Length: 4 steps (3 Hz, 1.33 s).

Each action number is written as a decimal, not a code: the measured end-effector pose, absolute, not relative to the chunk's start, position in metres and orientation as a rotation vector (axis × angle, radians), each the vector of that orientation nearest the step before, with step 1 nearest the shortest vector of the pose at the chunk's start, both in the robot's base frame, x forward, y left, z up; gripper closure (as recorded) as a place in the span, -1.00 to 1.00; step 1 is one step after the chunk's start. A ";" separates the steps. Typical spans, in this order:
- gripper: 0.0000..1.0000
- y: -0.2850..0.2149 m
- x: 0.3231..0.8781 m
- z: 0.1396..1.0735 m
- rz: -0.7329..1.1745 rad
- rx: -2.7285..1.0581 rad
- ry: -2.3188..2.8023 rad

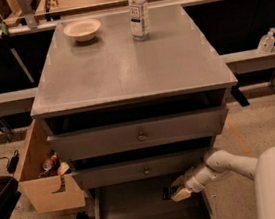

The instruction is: Place rxbar blueberry into bottom drawer

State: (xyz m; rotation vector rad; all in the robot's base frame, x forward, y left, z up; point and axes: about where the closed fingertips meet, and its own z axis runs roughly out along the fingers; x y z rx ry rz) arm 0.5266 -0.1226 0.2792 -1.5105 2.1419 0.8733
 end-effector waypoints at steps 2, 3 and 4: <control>0.70 -0.124 0.498 0.288 0.901 -1.457 2.011; 0.22 -0.122 0.497 0.287 0.906 -1.458 2.009; -0.23 -0.120 0.496 0.286 0.911 -1.460 2.008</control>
Offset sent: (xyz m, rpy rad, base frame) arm -0.0242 0.0002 0.0084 0.0967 -0.0660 -0.0063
